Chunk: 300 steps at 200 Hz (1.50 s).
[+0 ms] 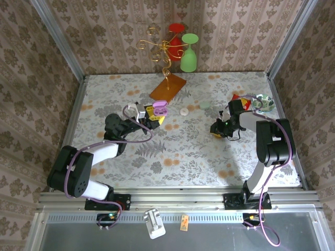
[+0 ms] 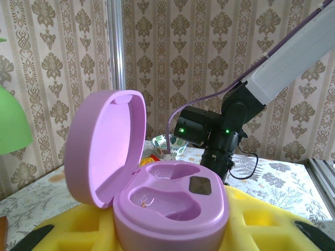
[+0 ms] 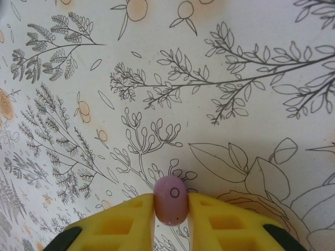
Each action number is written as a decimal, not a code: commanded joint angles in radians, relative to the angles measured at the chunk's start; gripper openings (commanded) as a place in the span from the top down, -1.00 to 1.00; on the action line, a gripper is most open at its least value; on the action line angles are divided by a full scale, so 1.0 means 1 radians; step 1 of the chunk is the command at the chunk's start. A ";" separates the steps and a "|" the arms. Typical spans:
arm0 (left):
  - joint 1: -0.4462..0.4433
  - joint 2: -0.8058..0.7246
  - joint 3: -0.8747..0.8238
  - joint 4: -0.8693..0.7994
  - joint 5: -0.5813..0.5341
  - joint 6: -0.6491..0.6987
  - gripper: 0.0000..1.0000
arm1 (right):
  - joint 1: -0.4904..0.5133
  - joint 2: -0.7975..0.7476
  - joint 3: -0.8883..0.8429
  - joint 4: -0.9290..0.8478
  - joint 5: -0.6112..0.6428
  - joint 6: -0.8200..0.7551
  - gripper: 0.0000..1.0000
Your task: Insert the wireless bluetooth earbuds into the charging case
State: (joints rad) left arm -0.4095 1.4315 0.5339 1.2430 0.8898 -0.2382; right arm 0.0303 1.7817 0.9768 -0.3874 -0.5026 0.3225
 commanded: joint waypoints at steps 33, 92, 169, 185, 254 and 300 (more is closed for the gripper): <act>0.009 -0.019 0.003 0.040 0.018 0.000 0.57 | -0.003 0.016 -0.005 0.009 -0.009 0.013 0.64; 0.008 -0.010 0.004 0.041 0.015 0.000 0.56 | 0.015 -0.014 -0.004 0.012 0.006 0.010 0.62; 0.006 -0.001 0.009 0.041 0.012 0.002 0.56 | 0.117 -0.114 0.019 -0.097 0.301 0.018 0.61; 0.007 -0.003 0.008 0.041 0.011 0.001 0.56 | 0.151 -0.157 0.005 -0.123 0.388 0.034 0.61; 0.002 0.021 0.018 0.041 0.011 0.007 0.56 | 0.359 -0.288 0.014 -0.176 0.764 0.142 0.64; -0.004 0.018 0.024 0.041 0.011 0.009 0.56 | 0.457 -0.261 0.110 -0.258 0.931 0.177 0.64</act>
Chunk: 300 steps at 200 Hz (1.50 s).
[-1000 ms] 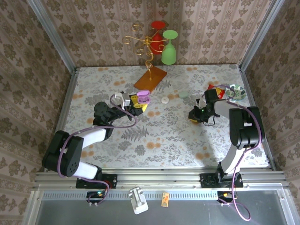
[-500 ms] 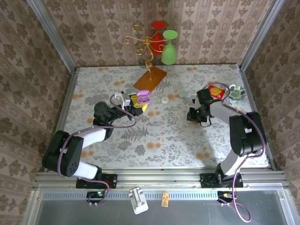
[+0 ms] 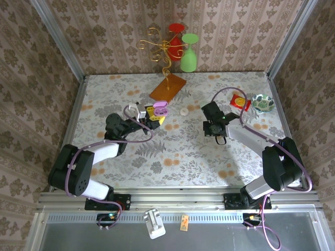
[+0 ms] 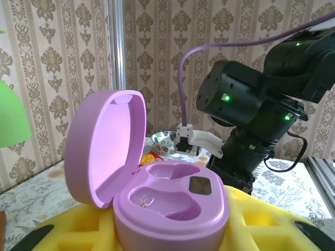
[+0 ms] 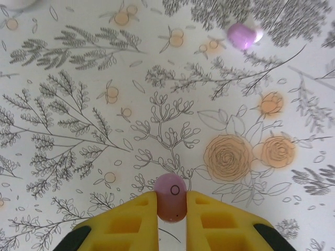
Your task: Insert the wireless bluetooth earbuds into the charging case
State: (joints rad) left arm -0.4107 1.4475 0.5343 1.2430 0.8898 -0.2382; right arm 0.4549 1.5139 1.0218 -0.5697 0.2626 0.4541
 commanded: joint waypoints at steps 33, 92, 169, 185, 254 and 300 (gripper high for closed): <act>-0.002 0.001 0.025 0.041 0.019 0.008 0.56 | 0.090 0.047 0.112 -0.119 0.281 0.098 0.67; 0.008 0.029 0.053 0.041 0.039 -0.003 0.56 | 0.142 0.077 0.150 -0.145 0.337 0.190 0.69; 0.000 0.090 0.077 0.042 0.034 0.018 0.56 | 0.154 0.024 0.168 -0.164 0.278 0.198 0.70; -0.007 0.101 0.083 0.043 0.033 0.023 0.56 | 0.154 0.016 0.180 -0.172 0.262 0.196 0.70; -0.014 0.153 0.099 0.044 0.036 0.033 0.56 | 0.206 -0.049 0.219 -0.126 0.110 0.055 0.68; -0.020 0.152 0.084 0.042 0.033 0.041 0.56 | 0.273 -0.103 0.245 -0.047 0.044 -0.065 0.70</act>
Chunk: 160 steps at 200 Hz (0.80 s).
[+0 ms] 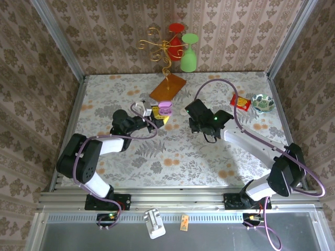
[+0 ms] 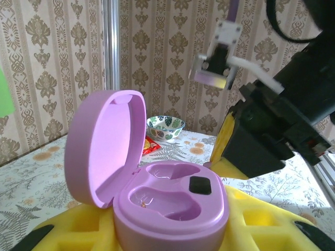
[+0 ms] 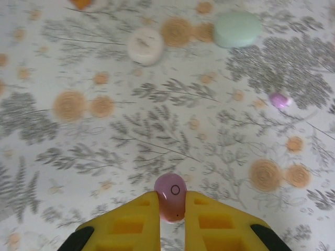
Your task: Insert the wireless bluetooth earbuds into the charging case
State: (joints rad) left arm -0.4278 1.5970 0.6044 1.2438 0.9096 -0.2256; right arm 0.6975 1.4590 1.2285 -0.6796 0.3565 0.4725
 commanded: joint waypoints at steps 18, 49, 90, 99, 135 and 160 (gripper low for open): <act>-0.003 0.002 0.006 0.042 0.014 0.028 0.56 | 0.041 -0.060 0.039 0.107 -0.089 -0.102 0.71; -0.002 0.004 0.000 0.042 0.019 0.022 0.56 | 0.052 -0.119 0.021 0.209 -0.177 -0.145 0.72; -0.001 0.003 0.003 0.042 0.045 0.010 0.56 | 0.055 -0.143 -0.012 0.344 -0.297 -0.187 0.73; -0.002 -0.001 0.003 0.042 0.053 0.004 0.56 | 0.056 -0.137 -0.008 0.362 -0.320 -0.194 0.73; -0.005 -0.017 -0.005 0.042 0.083 -0.009 0.56 | 0.055 -0.098 0.023 0.394 -0.353 -0.214 0.74; -0.007 -0.031 -0.011 0.041 0.095 -0.012 0.56 | 0.055 -0.074 0.047 0.392 -0.351 -0.226 0.75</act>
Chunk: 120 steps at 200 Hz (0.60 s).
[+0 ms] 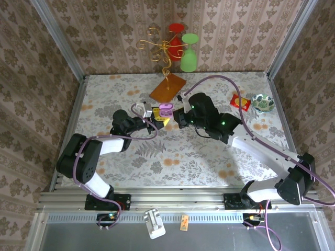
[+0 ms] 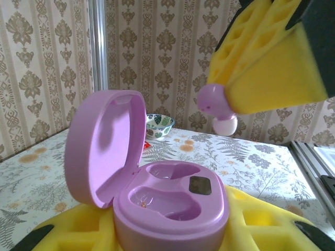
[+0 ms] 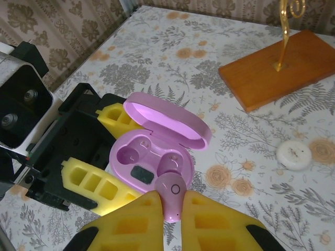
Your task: Insert the wireless bluetooth earbuds into the charging case
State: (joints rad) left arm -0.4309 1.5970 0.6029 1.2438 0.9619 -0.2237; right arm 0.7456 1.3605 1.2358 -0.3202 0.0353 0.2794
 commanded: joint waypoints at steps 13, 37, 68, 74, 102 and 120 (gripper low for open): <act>-0.004 -0.037 -0.010 0.042 0.047 -0.018 0.56 | 0.008 0.024 0.046 0.035 -0.033 -0.034 0.75; -0.006 -0.043 -0.006 0.043 0.051 -0.022 0.56 | 0.007 0.067 0.045 0.037 -0.035 -0.032 0.75; -0.007 -0.051 -0.002 0.042 0.051 -0.028 0.56 | 0.007 0.076 0.033 0.040 -0.030 -0.036 0.76; -0.006 -0.054 -0.002 0.040 0.050 -0.029 0.56 | 0.008 0.077 0.031 0.036 -0.026 -0.038 0.76; -0.006 -0.062 -0.002 0.042 0.046 -0.032 0.56 | 0.005 0.073 0.015 0.031 -0.005 -0.047 0.77; -0.007 -0.062 0.001 0.042 0.047 -0.038 0.56 | 0.005 0.075 0.008 0.031 -0.008 -0.051 0.76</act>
State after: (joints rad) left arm -0.4316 1.5665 0.6018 1.2423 0.9878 -0.2401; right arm 0.7471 1.4269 1.2495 -0.2859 0.0143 0.2550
